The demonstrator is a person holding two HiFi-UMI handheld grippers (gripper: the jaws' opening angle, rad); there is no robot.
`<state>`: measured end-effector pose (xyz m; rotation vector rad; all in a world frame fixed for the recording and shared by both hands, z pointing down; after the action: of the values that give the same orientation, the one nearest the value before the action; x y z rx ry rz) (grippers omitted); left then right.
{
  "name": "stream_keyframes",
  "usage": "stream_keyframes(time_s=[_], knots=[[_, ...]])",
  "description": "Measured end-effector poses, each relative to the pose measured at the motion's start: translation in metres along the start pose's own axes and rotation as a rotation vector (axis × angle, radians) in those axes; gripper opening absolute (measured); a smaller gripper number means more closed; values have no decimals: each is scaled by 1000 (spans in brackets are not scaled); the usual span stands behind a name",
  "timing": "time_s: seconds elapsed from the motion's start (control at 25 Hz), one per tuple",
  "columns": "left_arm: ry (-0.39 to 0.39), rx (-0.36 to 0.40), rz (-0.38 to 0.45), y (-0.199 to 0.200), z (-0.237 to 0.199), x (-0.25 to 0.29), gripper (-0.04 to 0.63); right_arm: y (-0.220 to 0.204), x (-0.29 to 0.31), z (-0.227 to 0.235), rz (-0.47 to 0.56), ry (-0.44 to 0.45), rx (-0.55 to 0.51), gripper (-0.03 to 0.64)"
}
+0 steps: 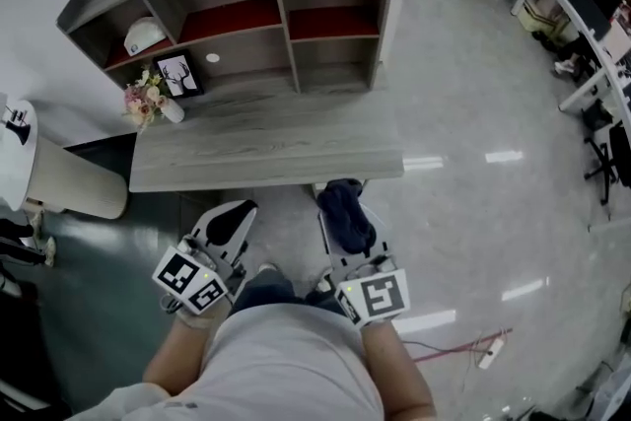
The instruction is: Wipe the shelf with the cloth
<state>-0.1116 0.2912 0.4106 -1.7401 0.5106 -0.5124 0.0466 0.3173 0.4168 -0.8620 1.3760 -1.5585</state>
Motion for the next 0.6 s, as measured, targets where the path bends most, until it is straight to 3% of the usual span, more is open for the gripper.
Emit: stream_keyframes(time_s=[0.32, 0.6], knots=[[-2, -25, -15, -7, -21, 28, 37, -15, 19, 27, -34, -31, 46, 109], [-22, -64, -7, -2, -80, 71, 37, -15, 76, 59, -65, -59, 29, 107]])
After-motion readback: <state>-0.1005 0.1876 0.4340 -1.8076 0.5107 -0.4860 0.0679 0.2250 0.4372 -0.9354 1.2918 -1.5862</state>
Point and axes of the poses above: the fingertips, and each gripper's own axes: x forward along the fingers, z to its right, y out of its top, the point moved 3 cm from there along -x, backward along the fingers, and after that the axes turned 3 degrees about z, right-handed, at the moved point
